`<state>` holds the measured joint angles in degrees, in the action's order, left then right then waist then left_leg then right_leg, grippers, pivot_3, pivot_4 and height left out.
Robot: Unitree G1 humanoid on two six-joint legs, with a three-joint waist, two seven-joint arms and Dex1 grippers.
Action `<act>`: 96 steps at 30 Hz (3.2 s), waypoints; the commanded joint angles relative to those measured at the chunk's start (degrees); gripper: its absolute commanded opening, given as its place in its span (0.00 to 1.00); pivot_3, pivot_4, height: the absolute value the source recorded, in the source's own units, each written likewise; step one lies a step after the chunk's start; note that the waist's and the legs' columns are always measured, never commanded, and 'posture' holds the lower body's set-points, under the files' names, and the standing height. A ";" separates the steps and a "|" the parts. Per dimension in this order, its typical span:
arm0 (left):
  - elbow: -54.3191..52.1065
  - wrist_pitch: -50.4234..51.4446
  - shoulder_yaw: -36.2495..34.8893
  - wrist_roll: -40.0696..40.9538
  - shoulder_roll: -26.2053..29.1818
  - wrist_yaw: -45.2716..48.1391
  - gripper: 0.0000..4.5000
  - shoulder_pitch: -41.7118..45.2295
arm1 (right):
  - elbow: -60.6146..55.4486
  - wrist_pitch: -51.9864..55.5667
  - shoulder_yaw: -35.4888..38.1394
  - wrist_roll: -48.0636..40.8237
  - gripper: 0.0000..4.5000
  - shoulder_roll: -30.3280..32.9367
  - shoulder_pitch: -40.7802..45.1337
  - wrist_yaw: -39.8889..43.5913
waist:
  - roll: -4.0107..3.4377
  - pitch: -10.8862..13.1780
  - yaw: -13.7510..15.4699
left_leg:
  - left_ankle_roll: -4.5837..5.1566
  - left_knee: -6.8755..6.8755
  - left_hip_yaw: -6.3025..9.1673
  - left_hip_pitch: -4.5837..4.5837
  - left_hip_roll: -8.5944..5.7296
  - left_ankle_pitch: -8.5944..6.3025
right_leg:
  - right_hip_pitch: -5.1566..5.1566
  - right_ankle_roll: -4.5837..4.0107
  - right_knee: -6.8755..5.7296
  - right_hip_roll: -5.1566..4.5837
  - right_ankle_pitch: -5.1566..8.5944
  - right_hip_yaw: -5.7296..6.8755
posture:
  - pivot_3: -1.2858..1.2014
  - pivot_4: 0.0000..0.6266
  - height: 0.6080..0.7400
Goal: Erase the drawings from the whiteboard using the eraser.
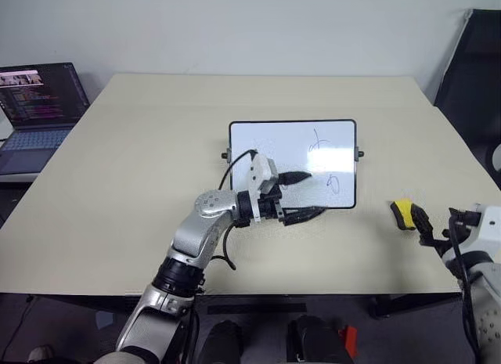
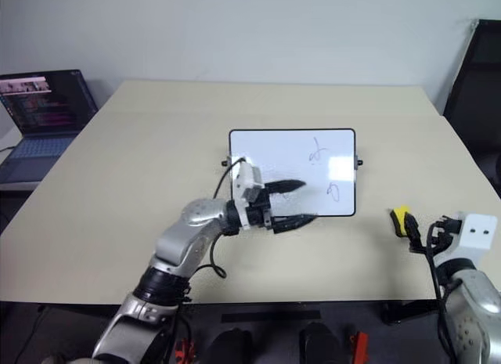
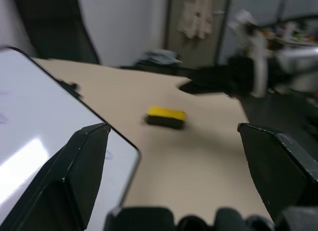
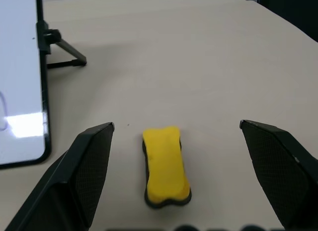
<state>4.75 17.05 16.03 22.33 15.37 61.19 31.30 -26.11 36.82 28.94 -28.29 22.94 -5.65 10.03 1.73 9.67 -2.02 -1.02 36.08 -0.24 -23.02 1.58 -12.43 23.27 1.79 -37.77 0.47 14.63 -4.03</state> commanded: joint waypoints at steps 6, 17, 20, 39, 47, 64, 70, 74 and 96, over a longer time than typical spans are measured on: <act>5.33 -6.16 0.41 -3.15 -1.26 3.99 1.00 3.33 | 4.64 3.99 -2.43 0.84 0.99 4.05 4.63 1.23 | 0.00 0.02 0.14 | 0.01 -0.01 0.02 -0.03 0.01 -0.01 | 0.02 0.07 0.01 0.00 -0.02 0.01 | 0.52 0.24 1.00; 2.44 -6.30 -0.19 -4.38 0.16 3.83 1.00 0.04 | 8.66 5.53 -6.58 2.30 0.99 4.11 6.74 1.52 | 0.00 0.03 0.08 | 0.01 0.00 0.02 -0.01 0.03 -0.01 | 0.02 0.08 -0.03 0.00 -0.03 0.00 | 0.52 0.24 1.00; 2.02 -6.10 -0.26 -4.19 0.34 3.48 1.00 -0.17 | 9.93 5.31 -6.82 2.80 0.99 3.70 7.46 1.58 | 0.00 0.03 0.16 | 0.01 0.01 0.01 -0.01 0.02 -0.01 | 0.01 0.09 -0.03 0.00 -0.03 -0.01 | 0.52 0.24 1.00; 1.16 -5.51 -0.55 -4.04 0.82 2.90 1.00 -0.48 | 15.08 3.32 -4.75 3.95 0.91 3.69 9.72 2.10 | -0.01 0.03 0.13 | 0.01 0.00 0.02 -0.01 0.03 -0.01 | 0.02 0.09 -0.03 0.01 -0.04 0.00 | 0.52 0.24 1.00; 2.95 -6.14 -1.32 -4.28 0.80 2.69 1.00 0.87 | 15.73 3.15 -4.14 4.29 0.32 3.64 10.26 2.15 | -0.01 0.03 0.12 | 0.01 0.00 0.01 -0.01 0.03 0.00 | 0.02 0.09 -0.03 0.01 -0.04 -0.01 | 0.52 0.24 1.00; 5.27 -7.76 -2.08 -4.84 1.05 2.72 1.00 1.97 | 16.92 2.52 -4.69 6.12 0.19 4.41 10.93 2.06 | -0.01 0.03 0.12 | 0.01 0.00 0.01 -0.01 0.03 0.00 | 0.02 0.10 -0.03 0.02 -0.04 -0.01 | 0.52 0.24 1.00; 6.07 -9.71 -3.16 -5.64 0.75 0.49 1.00 2.52 | 14.44 -0.19 -4.95 8.02 0.19 4.67 12.73 1.73 | -0.01 0.03 0.10 | 0.01 0.00 0.01 -0.01 0.03 -0.01 | 0.02 0.10 -0.03 0.02 -0.04 -0.02 | 0.52 0.24 1.00; 5.45 -12.29 -5.08 -8.94 0.19 -7.23 1.00 1.96 | 9.36 -5.09 -8.30 9.46 0.19 4.63 15.19 3.43 | -0.03 0.06 -0.07 | 0.01 0.00 0.01 -0.01 0.04 -0.01 | 0.02 0.10 -0.04 0.02 -0.04 -0.03 | 0.52 0.24 1.00; 7.00 -15.61 -8.39 -14.59 0.46 -20.05 1.00 2.13 | 30.69 -11.43 -28.97 19.92 0.19 -2.44 45.65 6.47 | 0.02 0.11 0.28 | 0.01 -0.01 0.01 -0.23 0.05 -0.01 | 0.21 0.12 -0.01 -0.03 -0.08 0.02 | 0.52 0.24 1.00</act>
<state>14.06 2.27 8.55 7.58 15.63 41.68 33.36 4.17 26.82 -0.24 -9.45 20.14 38.00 16.25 1.75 9.79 -1.73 -1.02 36.07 -0.21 -23.28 1.62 -12.44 23.48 1.91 -37.78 0.42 14.54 -3.98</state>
